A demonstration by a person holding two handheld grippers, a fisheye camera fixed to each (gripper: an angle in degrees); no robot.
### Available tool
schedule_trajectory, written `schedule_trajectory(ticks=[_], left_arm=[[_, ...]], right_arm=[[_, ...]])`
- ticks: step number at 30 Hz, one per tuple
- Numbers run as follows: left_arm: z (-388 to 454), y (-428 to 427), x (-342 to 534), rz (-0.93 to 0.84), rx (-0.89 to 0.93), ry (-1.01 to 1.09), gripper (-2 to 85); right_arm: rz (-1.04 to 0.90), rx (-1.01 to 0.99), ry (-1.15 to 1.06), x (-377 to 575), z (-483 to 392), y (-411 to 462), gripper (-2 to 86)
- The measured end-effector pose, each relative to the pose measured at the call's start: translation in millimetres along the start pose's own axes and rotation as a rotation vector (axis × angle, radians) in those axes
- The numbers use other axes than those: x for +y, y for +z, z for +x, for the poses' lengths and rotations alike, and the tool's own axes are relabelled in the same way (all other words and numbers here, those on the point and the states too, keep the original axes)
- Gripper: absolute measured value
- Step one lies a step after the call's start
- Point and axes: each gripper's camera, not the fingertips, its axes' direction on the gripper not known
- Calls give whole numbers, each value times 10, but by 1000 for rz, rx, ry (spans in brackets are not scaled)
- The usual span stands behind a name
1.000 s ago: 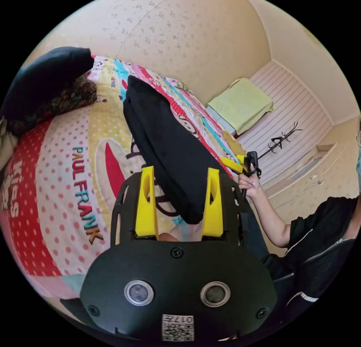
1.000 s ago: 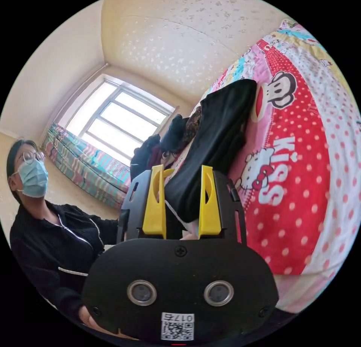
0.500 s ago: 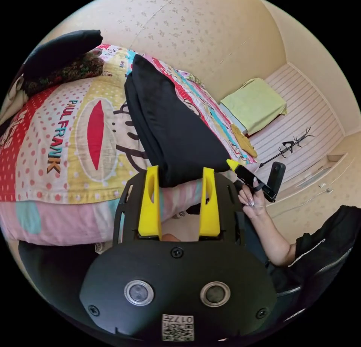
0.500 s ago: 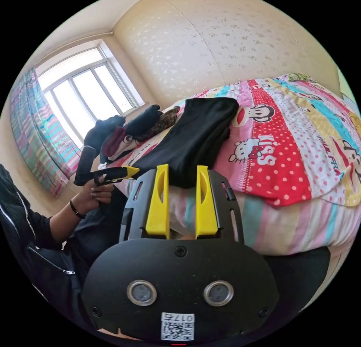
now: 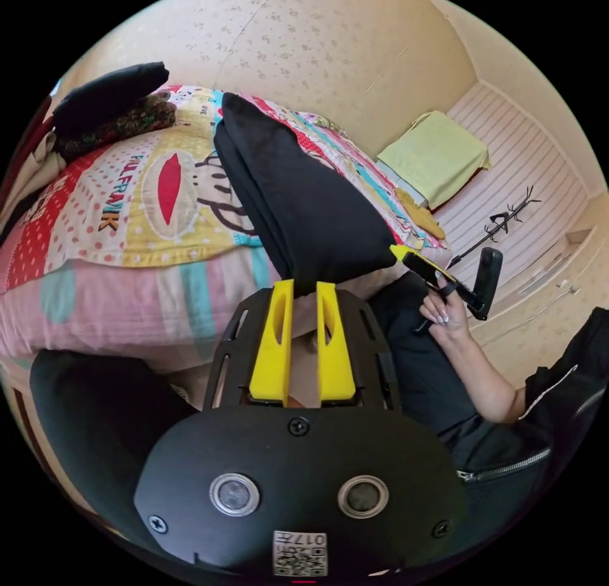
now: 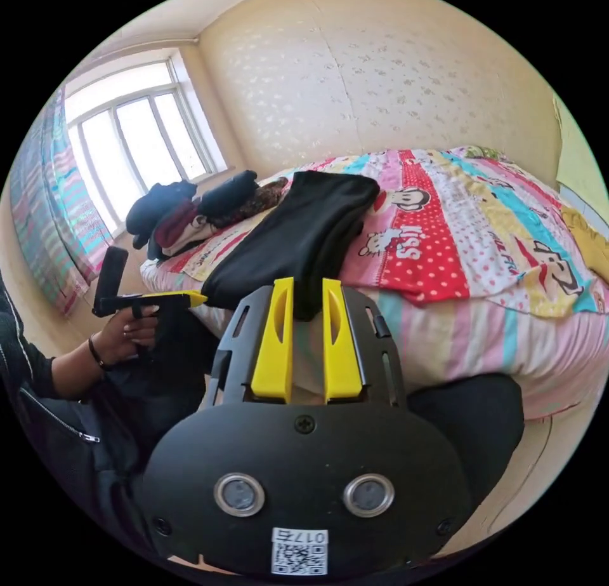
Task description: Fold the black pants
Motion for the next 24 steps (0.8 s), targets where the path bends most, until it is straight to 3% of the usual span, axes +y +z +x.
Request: schedule_trajectory(ticks=[2,6,9,12,13,15,19,24], left_arm=[[110,-212,-106,57,-94,76,54],[398,-261,-454,81,-200,256,67],[363,147,-560,26,-162,260,46],[115,669,-589,-162,-147,151,2],[29,589,-614,-128,-81,103,-1],[-59,390,-670,-41,7,60,-3],[-46,-57,-1003,254,-79,141,19],[-124,344,-2038,176,-291,313,118]], right_arm=[[160,76,-3,-25,-36,-286,68],[206,-22,-1,-104,-81,-362,87],[145,-143,-11,-159,-139,-117,101],[-165,-56,-6,-125,-130,486,98],[-226,-7,-14,-44,-111,628,94],[-133,-40,-31,77,-79,544,90],[-105,-187,73,142,175,530,87],[-81,-293,160,179,366,558,84]])
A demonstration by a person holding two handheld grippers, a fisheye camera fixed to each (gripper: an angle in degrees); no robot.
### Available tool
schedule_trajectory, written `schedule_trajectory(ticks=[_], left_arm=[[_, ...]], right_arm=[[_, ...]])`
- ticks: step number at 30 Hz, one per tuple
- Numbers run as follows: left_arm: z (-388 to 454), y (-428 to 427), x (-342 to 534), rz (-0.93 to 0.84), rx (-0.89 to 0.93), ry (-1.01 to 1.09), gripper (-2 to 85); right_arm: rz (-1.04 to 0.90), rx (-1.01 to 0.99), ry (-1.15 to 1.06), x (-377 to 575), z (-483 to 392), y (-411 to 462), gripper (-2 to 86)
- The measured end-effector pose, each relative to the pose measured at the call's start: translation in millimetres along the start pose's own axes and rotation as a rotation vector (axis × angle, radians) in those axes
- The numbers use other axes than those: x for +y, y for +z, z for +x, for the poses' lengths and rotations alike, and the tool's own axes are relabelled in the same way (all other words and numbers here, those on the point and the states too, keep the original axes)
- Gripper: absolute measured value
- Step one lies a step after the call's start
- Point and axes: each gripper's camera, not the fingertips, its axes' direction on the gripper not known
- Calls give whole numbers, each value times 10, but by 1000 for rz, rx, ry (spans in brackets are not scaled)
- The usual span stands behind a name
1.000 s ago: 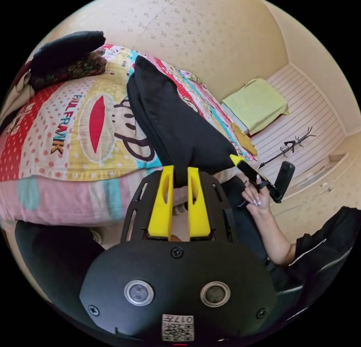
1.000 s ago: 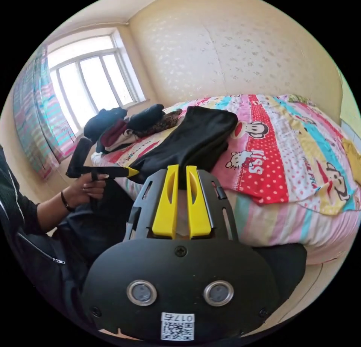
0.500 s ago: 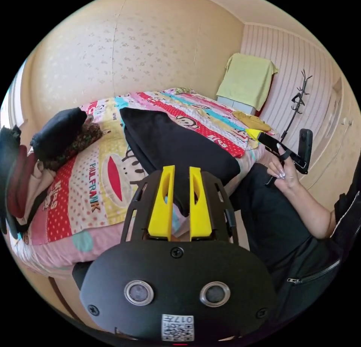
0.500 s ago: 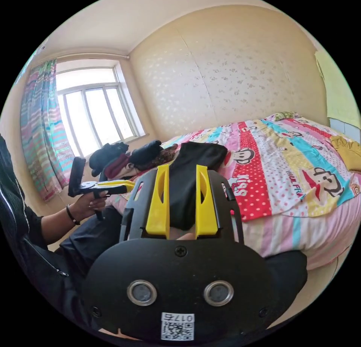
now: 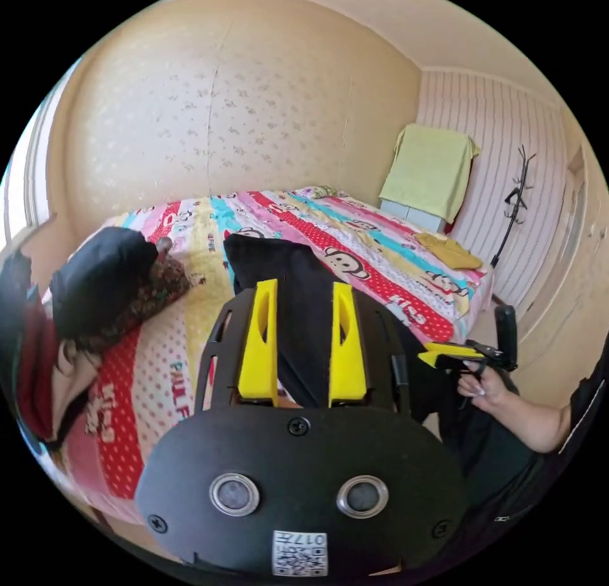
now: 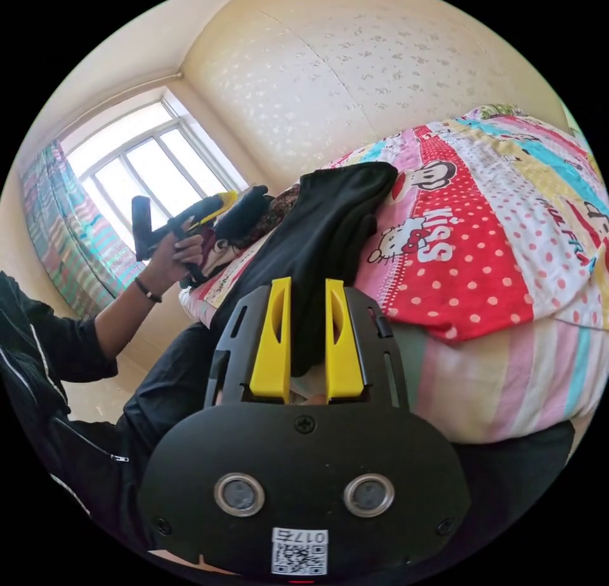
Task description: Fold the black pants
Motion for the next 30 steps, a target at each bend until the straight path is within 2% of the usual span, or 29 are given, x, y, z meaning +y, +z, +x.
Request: schedule_trajectory(ticks=[3,8,11,12,15,17,19,21,25,26,28,30], left_arm=[[-260,600,-424,-130,-83,37,112],[-729,1268,-832,-178,-235,-28,125],[-1073,1636,-913,-213,-173,-159,109],[-1157,1751,-911,-217,-115,-182,84],[-1245,1849,-942,-201,-132,-233,14],[-1187,1780,-991,-147,-129,-193,3],[-981,1662,-1151,-86,-126,-46,-1],[-923,1622,-1297,-97,-139,-13,-1],[-1154,1634,-1300,-130,-211,-75,20],[-1211,1666,-1254,-139,-189,-83,26],[-1462,1845,-1048,-199,-52,-155,96],[-1583,1942,-937,-223,-31,-209,111]], right_arm=[[5,4,-10,36,5,-70,83],[127,-14,37,180,142,-377,82],[134,-75,102,156,332,-379,84],[131,-84,108,147,359,-372,85],[122,-69,121,144,431,-392,88],[168,-69,134,207,462,-460,88],[181,-95,139,230,493,-479,87],[168,-103,142,234,513,-463,87],[139,-96,131,247,508,-426,89],[144,-101,133,258,508,-433,90],[155,-119,141,280,517,-451,90],[164,-135,152,306,531,-466,90]])
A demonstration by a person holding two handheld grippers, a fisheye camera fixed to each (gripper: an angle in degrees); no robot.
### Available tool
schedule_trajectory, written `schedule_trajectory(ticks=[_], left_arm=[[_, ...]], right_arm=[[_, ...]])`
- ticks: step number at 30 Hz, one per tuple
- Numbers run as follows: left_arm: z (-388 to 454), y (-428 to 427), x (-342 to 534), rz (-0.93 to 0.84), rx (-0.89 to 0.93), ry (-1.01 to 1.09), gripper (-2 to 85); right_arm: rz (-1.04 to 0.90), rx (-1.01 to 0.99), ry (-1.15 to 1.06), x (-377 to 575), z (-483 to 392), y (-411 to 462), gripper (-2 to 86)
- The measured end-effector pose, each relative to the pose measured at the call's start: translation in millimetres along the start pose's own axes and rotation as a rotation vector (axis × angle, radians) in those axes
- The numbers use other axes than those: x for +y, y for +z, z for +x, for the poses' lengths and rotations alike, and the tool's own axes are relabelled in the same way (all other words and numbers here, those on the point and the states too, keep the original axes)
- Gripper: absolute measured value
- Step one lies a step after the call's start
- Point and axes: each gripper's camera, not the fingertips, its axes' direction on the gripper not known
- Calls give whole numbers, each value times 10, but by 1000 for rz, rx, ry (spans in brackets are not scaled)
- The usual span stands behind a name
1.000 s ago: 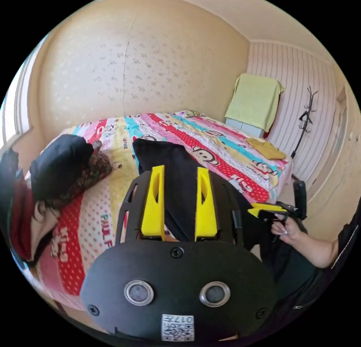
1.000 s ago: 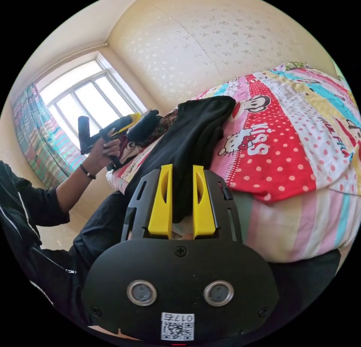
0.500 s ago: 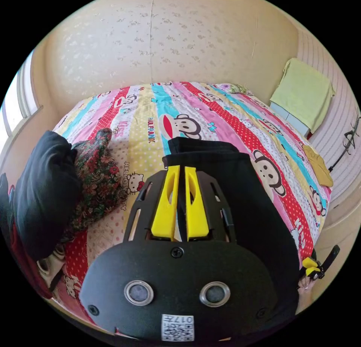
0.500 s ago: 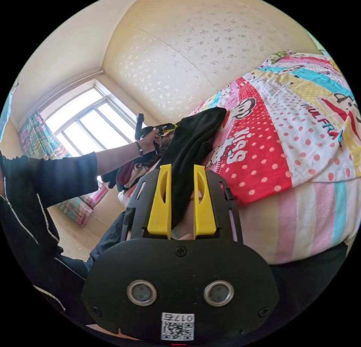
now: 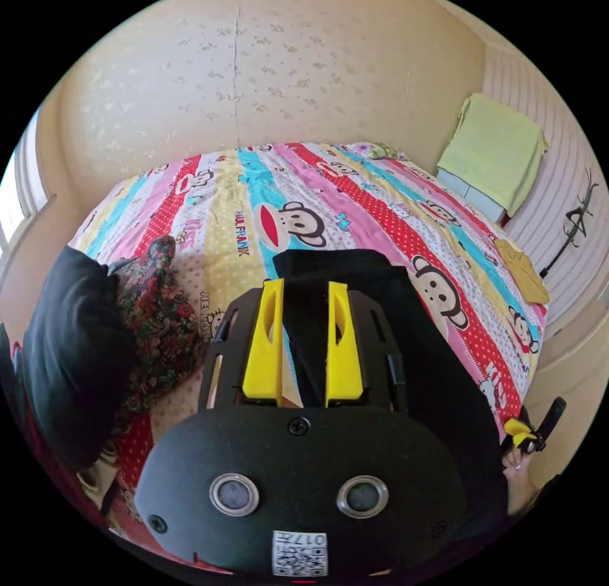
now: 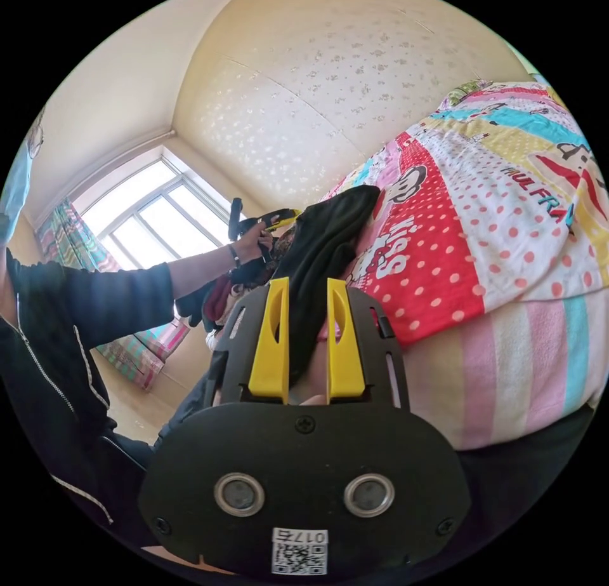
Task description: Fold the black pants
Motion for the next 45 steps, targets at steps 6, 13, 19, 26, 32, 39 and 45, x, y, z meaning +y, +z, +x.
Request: schedule_trajectory(ticks=[6,13,19,26,32,39,45], left_arm=[[31,75,31,-17,-125,20,63],[556,-475,-184,181,-73,220,16],[562,-349,-433,241,-199,241,20],[-50,208,-263,69,-213,69,69],[233,-488,219,251,-213,180,71],[1292,-358,1377,-235,219,551,43],[1550,-126,2096,-115,-47,560,-5]], right_arm=[[16,-24,25,49,25,-33,89],[18,-49,38,100,-10,-12,89],[42,-67,32,141,-72,-11,91],[-3,-40,-19,157,-250,124,107],[-19,-33,-270,201,-702,244,97],[-212,212,-281,238,-813,644,56],[-175,236,-207,214,-785,519,74]])
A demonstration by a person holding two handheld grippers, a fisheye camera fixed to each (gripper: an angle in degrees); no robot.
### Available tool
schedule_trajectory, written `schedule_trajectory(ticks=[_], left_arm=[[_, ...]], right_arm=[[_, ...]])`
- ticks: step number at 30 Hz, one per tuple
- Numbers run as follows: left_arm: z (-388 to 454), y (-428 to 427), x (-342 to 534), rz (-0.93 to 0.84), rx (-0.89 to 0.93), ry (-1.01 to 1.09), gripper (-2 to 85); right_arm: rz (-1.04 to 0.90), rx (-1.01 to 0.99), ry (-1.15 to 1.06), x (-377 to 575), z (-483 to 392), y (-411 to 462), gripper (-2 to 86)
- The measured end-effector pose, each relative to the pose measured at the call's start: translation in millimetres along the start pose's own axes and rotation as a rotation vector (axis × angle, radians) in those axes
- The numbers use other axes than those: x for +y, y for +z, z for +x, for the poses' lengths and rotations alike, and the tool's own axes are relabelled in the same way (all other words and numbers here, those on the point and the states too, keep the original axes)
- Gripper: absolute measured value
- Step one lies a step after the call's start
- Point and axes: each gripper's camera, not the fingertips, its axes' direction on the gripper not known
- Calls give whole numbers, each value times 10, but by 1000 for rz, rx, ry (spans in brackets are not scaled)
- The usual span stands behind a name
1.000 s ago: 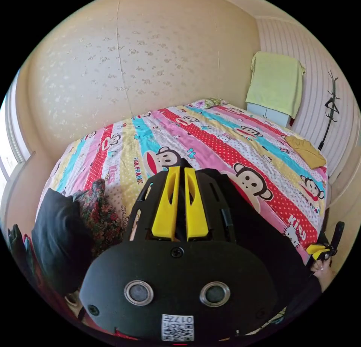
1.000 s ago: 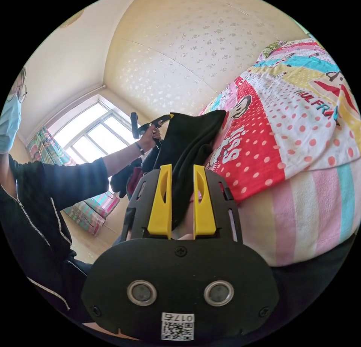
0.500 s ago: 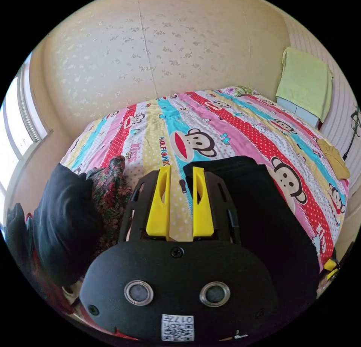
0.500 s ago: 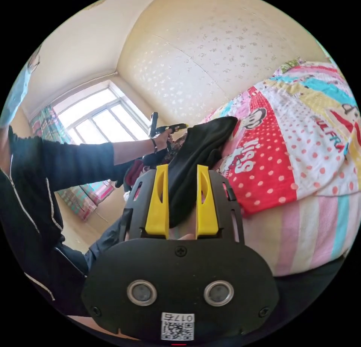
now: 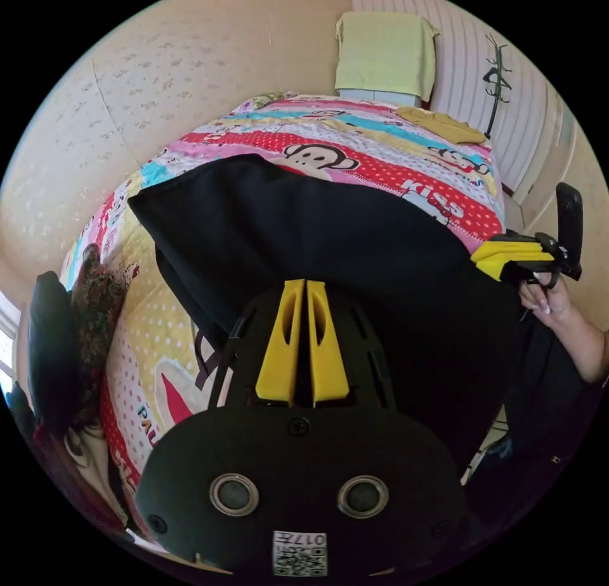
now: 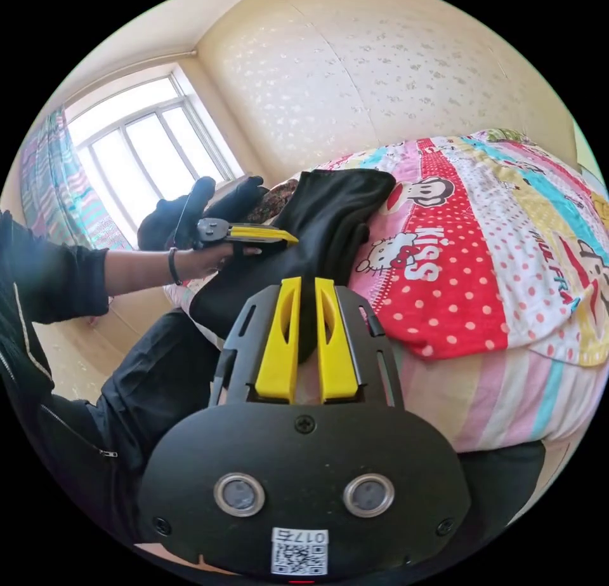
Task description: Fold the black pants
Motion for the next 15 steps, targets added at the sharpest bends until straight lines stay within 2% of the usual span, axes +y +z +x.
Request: schedule_trajectory(ticks=[3,5,8,10,12,15], left_arm=[[74,-11,-8,-23,-42,-5,-9],[23,9,11,-22,-15,-18,-9],[-201,59,68,-14,95,-84,-8],[-422,116,136,-5,210,-151,-6],[-560,167,186,-3,287,-212,-6],[-676,220,253,-1,357,-282,-5]], right_arm=[[30,-8,265,196,27,-226,116],[108,-173,498,552,-67,-333,126],[207,-137,594,848,-307,-404,131],[227,-148,503,785,-359,-362,132],[188,-182,492,726,-318,-265,135],[106,-236,654,842,-192,-64,139]])
